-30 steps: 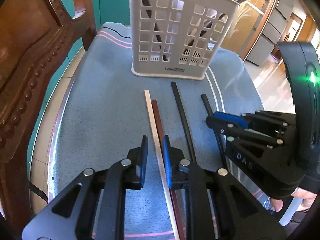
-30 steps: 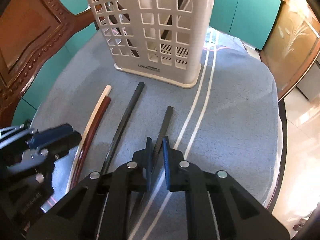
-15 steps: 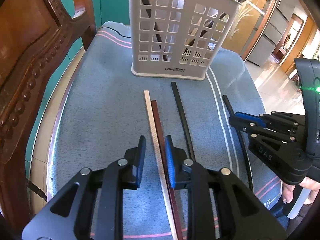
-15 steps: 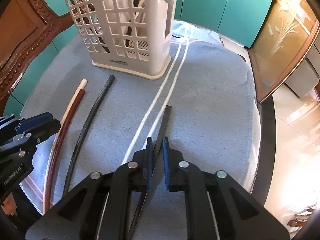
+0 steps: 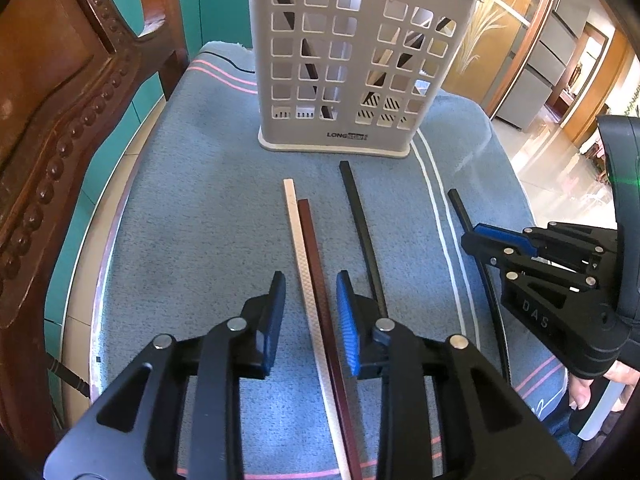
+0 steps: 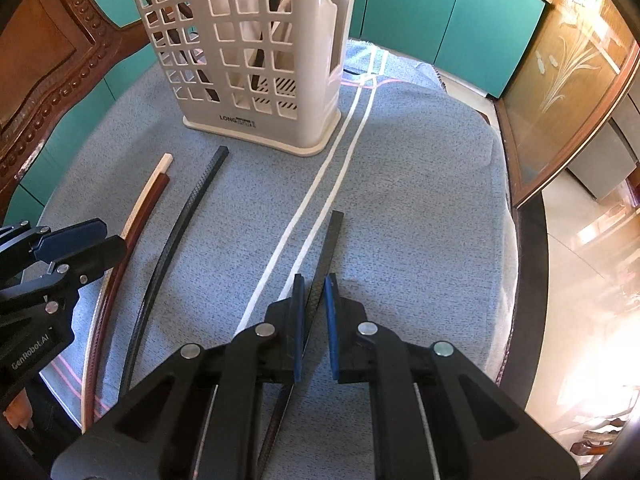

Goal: Organize utensils

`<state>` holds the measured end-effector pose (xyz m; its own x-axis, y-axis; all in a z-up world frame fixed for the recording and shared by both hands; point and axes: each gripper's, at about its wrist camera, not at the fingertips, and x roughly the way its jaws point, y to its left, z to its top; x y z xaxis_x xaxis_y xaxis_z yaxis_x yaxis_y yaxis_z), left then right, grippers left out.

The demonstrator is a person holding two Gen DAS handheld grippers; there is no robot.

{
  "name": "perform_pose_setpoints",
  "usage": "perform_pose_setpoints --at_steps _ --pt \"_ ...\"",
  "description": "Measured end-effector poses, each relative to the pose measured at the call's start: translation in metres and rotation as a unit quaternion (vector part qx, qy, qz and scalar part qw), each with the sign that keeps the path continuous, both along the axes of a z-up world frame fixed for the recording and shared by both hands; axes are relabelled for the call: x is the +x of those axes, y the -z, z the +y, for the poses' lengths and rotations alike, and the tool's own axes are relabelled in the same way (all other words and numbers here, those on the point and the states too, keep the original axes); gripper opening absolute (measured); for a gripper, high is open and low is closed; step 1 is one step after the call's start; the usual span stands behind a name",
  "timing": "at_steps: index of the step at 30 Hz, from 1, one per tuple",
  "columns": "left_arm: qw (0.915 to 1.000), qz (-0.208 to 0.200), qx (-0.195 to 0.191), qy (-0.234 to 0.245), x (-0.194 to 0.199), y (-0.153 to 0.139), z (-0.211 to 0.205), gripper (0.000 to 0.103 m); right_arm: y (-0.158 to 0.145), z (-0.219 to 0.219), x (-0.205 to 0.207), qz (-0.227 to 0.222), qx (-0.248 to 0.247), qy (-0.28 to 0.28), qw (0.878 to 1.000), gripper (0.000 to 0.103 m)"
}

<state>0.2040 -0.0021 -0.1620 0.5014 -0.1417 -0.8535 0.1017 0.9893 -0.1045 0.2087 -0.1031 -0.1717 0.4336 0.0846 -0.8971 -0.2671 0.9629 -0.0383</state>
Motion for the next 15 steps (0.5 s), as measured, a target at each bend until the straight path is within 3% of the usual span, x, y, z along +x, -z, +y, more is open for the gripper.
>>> perform_pose_setpoints --at_steps 15 --pt "1.0 -0.002 -0.003 -0.002 0.0029 -0.0008 0.0055 0.029 0.0006 0.0038 -0.0034 -0.004 -0.002 -0.011 1.0 0.011"
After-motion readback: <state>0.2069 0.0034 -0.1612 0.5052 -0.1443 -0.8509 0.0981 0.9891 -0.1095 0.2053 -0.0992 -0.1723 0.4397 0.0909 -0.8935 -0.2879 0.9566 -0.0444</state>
